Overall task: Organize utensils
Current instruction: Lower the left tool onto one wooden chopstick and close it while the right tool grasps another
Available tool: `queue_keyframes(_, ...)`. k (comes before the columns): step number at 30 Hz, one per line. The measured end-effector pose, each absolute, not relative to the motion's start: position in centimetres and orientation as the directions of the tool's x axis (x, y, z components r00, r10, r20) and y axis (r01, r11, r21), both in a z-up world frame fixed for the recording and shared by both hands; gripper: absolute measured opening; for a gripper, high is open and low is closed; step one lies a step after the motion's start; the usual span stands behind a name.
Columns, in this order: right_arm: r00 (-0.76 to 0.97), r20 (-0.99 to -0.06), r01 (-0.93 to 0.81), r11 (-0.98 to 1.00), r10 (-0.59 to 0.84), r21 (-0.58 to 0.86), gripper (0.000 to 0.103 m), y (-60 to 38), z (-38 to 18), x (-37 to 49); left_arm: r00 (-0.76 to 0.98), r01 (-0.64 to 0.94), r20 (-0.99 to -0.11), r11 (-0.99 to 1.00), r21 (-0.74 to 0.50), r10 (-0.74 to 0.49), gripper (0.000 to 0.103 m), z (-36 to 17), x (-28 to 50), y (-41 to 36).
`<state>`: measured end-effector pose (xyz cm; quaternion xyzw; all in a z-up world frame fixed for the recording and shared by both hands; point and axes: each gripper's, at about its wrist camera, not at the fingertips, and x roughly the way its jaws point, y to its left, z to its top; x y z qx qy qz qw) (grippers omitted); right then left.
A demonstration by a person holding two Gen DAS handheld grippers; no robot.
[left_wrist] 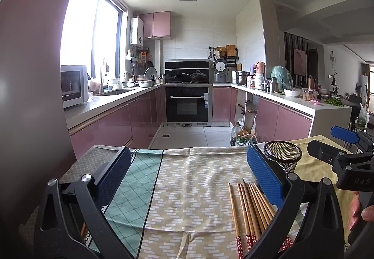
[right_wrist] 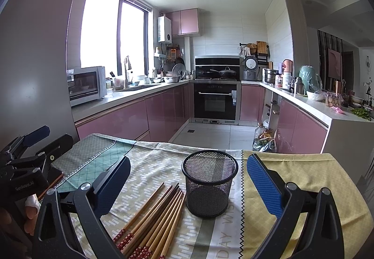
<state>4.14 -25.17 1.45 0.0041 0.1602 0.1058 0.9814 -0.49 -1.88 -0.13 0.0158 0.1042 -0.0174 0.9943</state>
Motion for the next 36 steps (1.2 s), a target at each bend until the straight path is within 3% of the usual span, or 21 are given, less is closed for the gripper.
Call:
queue_keyframes(8,0.899,-0.377,-0.223,0.974,0.22,0.038,0.096,-25.5,0.5,4.8,0.958,0.057,-0.286,0.997,0.049,-0.041,0.098,-0.8,1.1,-2.0)
queue_keyframes(16,0.759,-0.616,-0.247,0.969,0.211,0.028,0.096,-25.3,-4.3,7.5,0.846,0.195,-0.51,0.98,0.031,-0.153,0.098,-4.6,5.3,-2.7)
queue_keyframes(19,0.705,-0.676,-0.264,0.964,0.215,0.031,0.088,-24.9,-6.1,8.2,0.799,0.235,-0.579,0.971,0.051,-0.164,0.098,-6.2,6.6,-3.7)
queue_keyframes(23,0.654,-0.726,-0.279,0.96,0.211,0.027,0.082,-24.2,-7.7,8.9,0.755,0.268,-0.642,0.957,0.114,-0.135,0.09,-8.5,7.9,-5.3)
queue_keyframes(27,0.628,-0.753,-0.283,0.959,0.198,0.017,0.074,-23.9,-8.3,9.2,0.716,0.295,-0.681,0.95,0.098,-0.152,0.084,-9.8,9.0,-5.9)
queue_keyframes(36,0.591,-0.781,-0.288,0.957,0.202,0.03,0.065,-23.9,-9.0,9.8,0.625,0.347,-0.764,0.934,0.087,-0.161,0.07,-11.8,11.0,-6.9)
